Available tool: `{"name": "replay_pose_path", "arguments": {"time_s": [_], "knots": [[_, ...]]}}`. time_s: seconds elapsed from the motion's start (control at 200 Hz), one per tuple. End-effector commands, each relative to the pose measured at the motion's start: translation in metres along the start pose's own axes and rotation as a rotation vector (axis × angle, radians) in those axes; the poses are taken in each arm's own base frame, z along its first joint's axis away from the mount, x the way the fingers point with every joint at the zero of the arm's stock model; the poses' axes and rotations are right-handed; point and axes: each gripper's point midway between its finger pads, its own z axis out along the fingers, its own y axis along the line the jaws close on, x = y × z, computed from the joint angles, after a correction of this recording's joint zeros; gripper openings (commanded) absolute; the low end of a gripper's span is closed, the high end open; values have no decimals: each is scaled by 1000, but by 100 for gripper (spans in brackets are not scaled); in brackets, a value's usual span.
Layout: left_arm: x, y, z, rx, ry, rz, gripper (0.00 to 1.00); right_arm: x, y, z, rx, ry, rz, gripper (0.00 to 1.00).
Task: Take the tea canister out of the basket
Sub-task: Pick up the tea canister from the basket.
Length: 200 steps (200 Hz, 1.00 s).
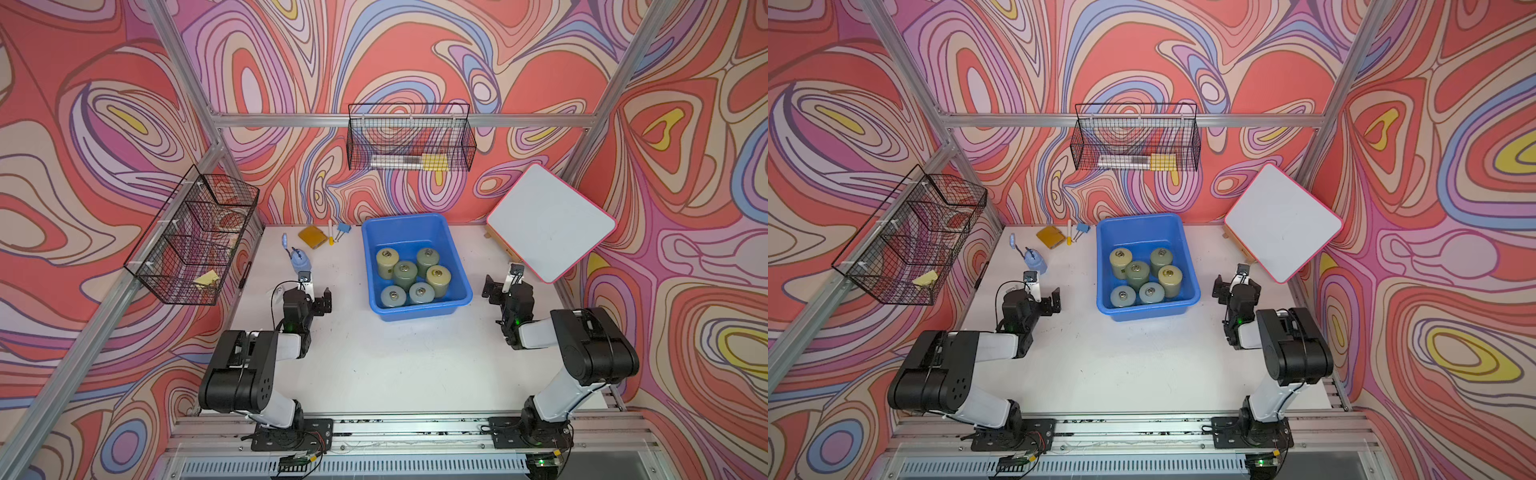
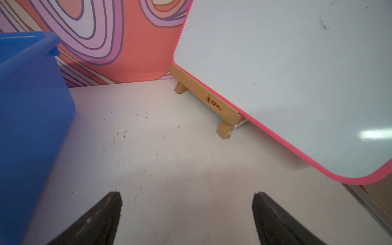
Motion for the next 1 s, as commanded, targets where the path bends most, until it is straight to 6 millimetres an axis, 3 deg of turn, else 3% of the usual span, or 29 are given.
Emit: {"name": "replay_pose_path", "arguments": {"time_s": [0.0,0.996], "knots": [[-2,0,-1,8,-16,-3,99,-7,0,2,-3,-19,8,98],[-2,5,1,-19,-5,-10,99,-5,1,3,-8,-13,10,98]]}}
